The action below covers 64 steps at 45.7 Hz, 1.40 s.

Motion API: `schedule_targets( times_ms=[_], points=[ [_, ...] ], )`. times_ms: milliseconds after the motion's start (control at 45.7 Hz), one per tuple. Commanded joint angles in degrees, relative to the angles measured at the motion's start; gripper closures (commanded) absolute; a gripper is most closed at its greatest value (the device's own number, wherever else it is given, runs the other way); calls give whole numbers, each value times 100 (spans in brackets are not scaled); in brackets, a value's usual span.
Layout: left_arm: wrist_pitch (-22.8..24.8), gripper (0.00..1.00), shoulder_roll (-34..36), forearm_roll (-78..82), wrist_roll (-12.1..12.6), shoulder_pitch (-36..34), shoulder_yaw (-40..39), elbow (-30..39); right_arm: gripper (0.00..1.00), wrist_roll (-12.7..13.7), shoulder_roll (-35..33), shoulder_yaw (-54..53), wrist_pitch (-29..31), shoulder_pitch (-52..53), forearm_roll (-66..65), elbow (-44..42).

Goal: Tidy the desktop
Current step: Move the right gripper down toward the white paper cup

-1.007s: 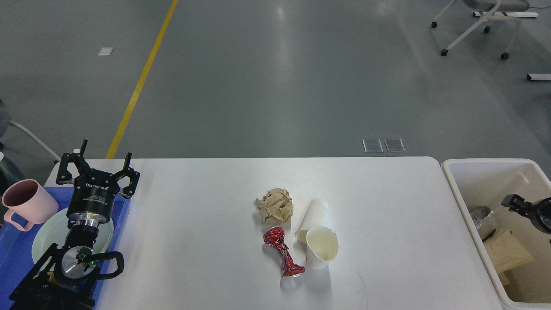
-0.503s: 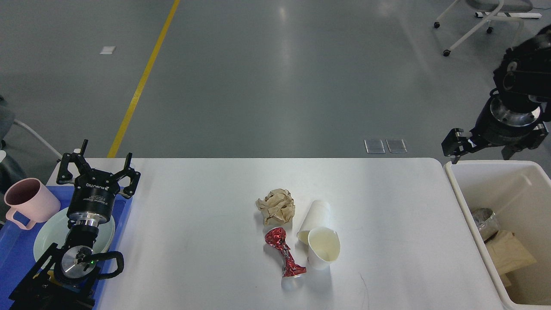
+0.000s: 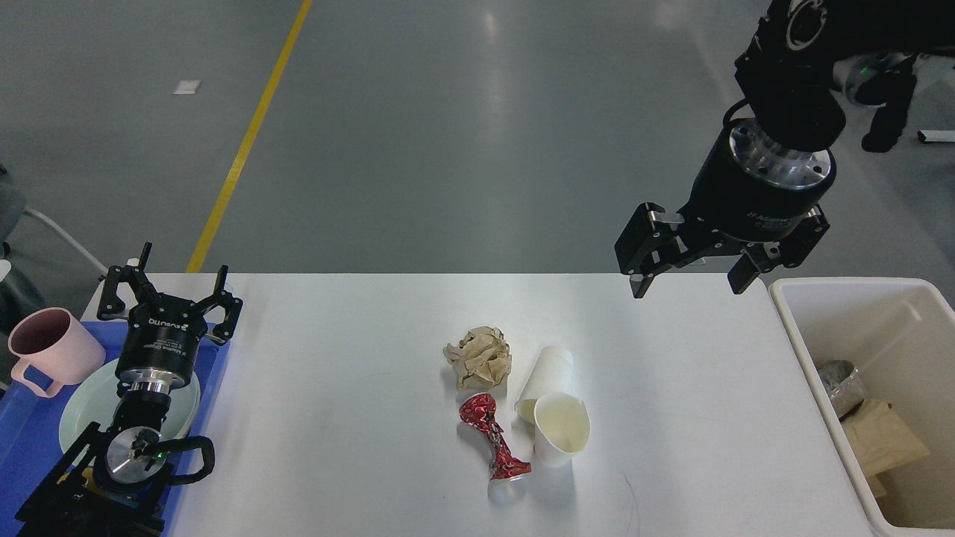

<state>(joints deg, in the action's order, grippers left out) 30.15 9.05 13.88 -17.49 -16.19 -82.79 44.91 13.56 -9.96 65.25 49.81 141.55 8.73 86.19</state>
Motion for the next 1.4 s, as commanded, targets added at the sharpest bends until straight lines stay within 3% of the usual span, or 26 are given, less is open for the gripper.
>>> schedule_targets(
  times_ms=[0,350,722,985,1204,1379],
  points=[
    [-1,3,0,0,9,-7,-9,0,1,-2,47,-30,-173,-22,146,91],
    [-9,3,0,0,9,-7,0,0,1,6,38,-56,-244,-321,173,12],
    [-1,3,0,0,9,-7,0,0,0,6,82,-144,-771,-874,445,12],
    [-1,3,0,0,9,-16,0,0,2,33,494,-627,-1912,-2315,551,-76],
    [-1,3,0,0,18,-16,0,0,2,50,1119,-698,-3363,-3809,568,-550],
    [-9,3,0,0,9,-16,-9,0,2,50,1216,-706,-4005,-4618,586,-1042]
  ],
)
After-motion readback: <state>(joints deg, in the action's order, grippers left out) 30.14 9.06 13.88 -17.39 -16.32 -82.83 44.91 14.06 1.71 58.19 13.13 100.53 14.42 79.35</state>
